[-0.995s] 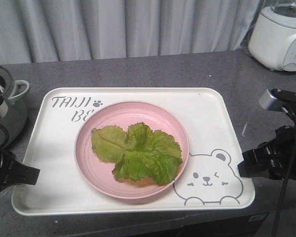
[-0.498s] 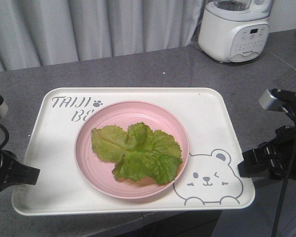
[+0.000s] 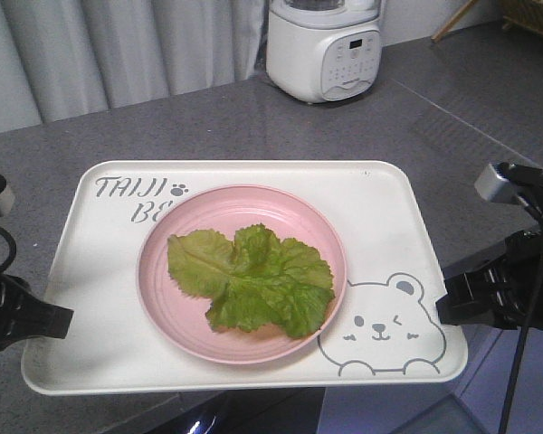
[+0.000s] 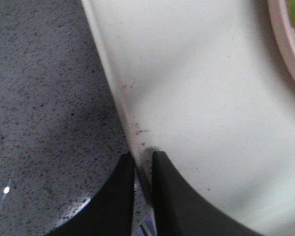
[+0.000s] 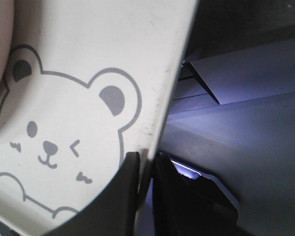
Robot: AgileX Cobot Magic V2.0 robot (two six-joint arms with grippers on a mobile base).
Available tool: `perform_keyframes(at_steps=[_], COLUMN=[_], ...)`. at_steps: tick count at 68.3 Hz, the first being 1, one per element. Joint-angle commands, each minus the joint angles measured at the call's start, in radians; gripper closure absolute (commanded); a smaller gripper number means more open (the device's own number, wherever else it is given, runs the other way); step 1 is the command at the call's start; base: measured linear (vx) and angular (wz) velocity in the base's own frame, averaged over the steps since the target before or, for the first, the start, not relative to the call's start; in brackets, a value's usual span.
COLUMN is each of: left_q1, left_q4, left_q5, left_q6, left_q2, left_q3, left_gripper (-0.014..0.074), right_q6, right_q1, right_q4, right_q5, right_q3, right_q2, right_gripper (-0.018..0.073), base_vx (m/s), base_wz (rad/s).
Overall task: Transfer vegetables to tray and serve
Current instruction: 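Turn the base away from the pot while carrying the tray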
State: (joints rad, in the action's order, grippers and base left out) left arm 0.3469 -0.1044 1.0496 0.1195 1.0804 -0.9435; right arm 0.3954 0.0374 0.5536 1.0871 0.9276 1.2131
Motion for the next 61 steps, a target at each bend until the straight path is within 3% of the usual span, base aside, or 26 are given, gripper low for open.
perform_keyframes(at_steps=[1,61], left_q1=[0.010,0.010], left_q4=[-0.036,-0.036], left_q5=[-0.082,-0.082], left_q6=[-0.019,-0.019], left_q2=[-0.019,-0.019], left_q3=[-0.029,-0.029], left_gripper=[0.0603,0.0603], right_q6=[0.052,0.052], right_q1=[0.011,0.011], right_q4=[0.081,0.081], right_q5=[0.033,0.033], right_q3=[0.026,0.026], right_q2=[-0.028,-0.028], right_gripper=[0.0561,0.0561], base_vx=[-0.04,-0.05], base_wz=[-0.34,-0.41])
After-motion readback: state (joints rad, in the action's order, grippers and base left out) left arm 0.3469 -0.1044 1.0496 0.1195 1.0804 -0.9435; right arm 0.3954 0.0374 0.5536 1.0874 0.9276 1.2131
